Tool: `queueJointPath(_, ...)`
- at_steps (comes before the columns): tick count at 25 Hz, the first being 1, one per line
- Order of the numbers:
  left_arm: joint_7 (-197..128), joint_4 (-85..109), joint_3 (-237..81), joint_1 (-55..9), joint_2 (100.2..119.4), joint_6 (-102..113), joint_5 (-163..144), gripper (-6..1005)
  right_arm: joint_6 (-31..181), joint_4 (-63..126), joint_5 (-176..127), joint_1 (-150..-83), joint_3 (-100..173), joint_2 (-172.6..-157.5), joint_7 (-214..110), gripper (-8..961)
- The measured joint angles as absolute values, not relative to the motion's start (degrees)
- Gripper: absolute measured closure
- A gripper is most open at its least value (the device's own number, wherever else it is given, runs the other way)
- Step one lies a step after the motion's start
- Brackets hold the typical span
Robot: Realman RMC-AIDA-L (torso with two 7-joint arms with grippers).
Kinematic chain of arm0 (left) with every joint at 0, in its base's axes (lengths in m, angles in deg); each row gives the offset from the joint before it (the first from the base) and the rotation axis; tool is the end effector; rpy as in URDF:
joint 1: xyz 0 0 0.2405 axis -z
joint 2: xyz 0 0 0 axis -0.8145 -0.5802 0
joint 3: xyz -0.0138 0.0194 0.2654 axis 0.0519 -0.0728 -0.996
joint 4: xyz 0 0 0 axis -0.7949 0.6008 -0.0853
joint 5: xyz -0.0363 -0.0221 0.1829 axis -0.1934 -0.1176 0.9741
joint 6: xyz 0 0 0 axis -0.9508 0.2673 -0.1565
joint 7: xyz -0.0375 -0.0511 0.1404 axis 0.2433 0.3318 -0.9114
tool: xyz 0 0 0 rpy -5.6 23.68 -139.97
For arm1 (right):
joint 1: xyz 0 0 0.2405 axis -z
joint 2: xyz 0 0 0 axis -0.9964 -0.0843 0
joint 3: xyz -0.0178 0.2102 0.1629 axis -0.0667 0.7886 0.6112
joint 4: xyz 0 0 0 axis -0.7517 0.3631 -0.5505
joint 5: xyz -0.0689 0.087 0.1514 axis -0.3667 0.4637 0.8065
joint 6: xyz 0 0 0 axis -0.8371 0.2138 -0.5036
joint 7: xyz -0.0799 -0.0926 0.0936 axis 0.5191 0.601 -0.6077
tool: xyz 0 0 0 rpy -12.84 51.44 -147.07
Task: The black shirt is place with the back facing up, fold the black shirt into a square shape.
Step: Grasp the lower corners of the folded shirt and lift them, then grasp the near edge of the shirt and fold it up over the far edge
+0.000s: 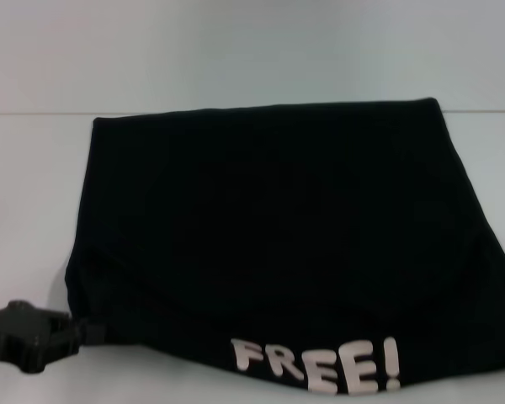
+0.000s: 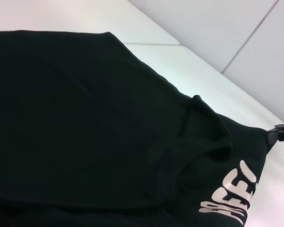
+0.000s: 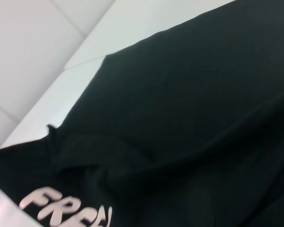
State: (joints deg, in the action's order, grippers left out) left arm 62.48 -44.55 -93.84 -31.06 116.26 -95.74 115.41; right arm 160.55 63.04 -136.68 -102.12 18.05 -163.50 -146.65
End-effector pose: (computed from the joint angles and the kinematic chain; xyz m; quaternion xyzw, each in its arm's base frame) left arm -0.3008 0.2558 0.0346 -0.9043 -0.3811 -0.1627 0.1024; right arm 0.3671 0.2401 0.0448 -0.8309 0.4951 0.2003 0.1558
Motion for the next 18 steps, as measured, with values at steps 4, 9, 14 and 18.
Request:
queueJointPath(4,62.5,-44.5,-91.0,-31.3,115.91,-100.8,119.0,929,164.4,63.5,-138.0,-99.5,18.3,-163.26,-144.6,897)
queueJointPath(9,62.5,-44.4,-90.3,-32.1,115.89,-104.1,121.6,929,168.7,63.6,-141.1,-96.8,21.0,-162.88,-141.5,897)
queueJointPath(14,62.9,-44.2,-90.8,-32.5,116.22,-104.9,124.3,929,171.6,63.7,-146.8,-95.5,24.5,-162.75,-139.3,897)
queueJointPath(18,63.1,-44.1,-90.7,-32.6,116.32,-105.0,125.1,929,172.6,63.7,-149.4,-95.3,26.9,-162.71,-138.4,897)
